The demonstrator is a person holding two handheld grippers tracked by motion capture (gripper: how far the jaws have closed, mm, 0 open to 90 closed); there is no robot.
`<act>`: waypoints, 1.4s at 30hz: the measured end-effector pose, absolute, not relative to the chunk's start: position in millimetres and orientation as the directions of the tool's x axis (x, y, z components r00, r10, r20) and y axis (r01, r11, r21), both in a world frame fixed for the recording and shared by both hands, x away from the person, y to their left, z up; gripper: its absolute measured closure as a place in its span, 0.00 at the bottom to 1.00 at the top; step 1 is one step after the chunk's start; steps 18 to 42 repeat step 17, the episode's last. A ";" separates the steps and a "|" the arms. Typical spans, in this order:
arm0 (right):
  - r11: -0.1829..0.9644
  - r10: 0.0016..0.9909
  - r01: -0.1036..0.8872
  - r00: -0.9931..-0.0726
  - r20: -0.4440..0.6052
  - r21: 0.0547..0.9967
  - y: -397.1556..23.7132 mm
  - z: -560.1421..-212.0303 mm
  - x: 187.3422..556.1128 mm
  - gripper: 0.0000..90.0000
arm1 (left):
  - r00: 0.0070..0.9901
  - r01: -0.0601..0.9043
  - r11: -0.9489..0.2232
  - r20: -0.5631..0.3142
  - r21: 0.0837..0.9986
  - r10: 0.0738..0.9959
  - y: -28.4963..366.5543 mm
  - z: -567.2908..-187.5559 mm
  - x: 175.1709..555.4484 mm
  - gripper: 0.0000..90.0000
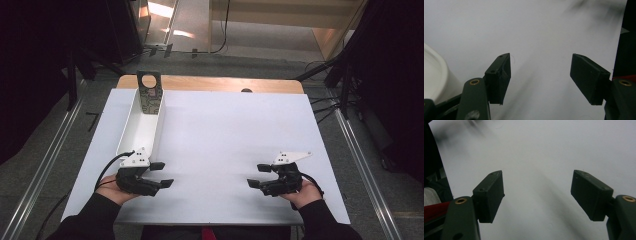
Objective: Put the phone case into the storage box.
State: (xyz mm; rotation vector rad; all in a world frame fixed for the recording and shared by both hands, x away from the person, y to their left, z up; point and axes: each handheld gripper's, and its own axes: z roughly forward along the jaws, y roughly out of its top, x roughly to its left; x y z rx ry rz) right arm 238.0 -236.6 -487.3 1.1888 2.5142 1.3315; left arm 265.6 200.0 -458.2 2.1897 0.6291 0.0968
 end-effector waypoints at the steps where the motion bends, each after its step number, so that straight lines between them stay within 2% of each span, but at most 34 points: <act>1: 0.331 0.653 0.603 -0.702 0.285 0.726 -236.6 -487.2 237.9 0.29 | 0.872 0.405 -0.527 -0.142 0.747 0.469 200.1 -458.1 265.7 0.37; 42: 0.335 0.650 0.601 -0.705 0.284 0.726 -236.5 -487.5 237.9 0.29 | 0.874 0.402 -0.528 -0.141 0.748 0.465 199.4 -458.3 265.7 0.37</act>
